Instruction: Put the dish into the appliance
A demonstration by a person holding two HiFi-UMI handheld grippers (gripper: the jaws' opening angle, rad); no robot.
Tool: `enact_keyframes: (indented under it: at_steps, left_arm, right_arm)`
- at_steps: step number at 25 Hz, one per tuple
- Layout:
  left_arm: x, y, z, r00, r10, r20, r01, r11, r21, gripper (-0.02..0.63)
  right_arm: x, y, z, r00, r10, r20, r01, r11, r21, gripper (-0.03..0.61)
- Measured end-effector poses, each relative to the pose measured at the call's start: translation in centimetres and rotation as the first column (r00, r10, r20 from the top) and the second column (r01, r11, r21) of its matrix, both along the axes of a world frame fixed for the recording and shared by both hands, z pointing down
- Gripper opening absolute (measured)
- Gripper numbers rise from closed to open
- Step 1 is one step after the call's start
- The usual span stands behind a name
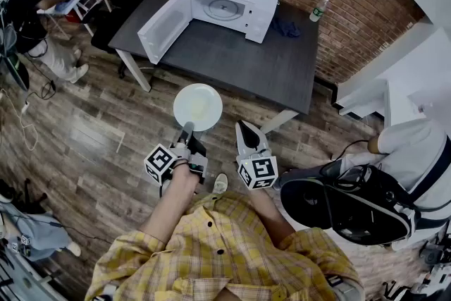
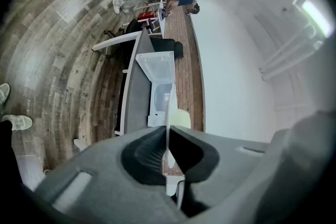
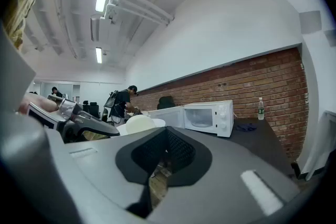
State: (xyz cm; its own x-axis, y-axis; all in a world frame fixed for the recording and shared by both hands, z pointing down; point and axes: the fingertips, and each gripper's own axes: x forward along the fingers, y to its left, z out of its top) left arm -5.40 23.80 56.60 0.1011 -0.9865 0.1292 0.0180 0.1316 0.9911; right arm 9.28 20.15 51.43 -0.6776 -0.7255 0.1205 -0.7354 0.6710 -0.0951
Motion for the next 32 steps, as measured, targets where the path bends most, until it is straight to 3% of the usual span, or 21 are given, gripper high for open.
enact_keyframes:
  at_steps: [12, 21, 32]
  left_arm:
    - [0.2, -0.3, 0.2, 1.0, -0.017, 0.005, 0.017, 1.0, -0.001, 0.012]
    - [1.0, -2.2, 0.4, 0.999, -0.041, 0.012, 0.041, 0.999, 0.01, 0.011]
    - [3.1, -4.7, 1.1, 0.996, -0.084, 0.026, 0.084, 0.996, 0.018, 0.011]
  right_arm:
    - [0.9, -0.8, 0.1, 1.0, -0.004, 0.002, 0.004, 1.0, 0.001, 0.002]
    - [3.2, -3.3, 0.4, 0.998, 0.003, 0.067, -0.002, 1.0, -0.013, 0.003]
    - [4.9, -5.4, 1.1, 0.995, -0.066, 0.071, 0.065, 0.998, 0.018, -0.003]
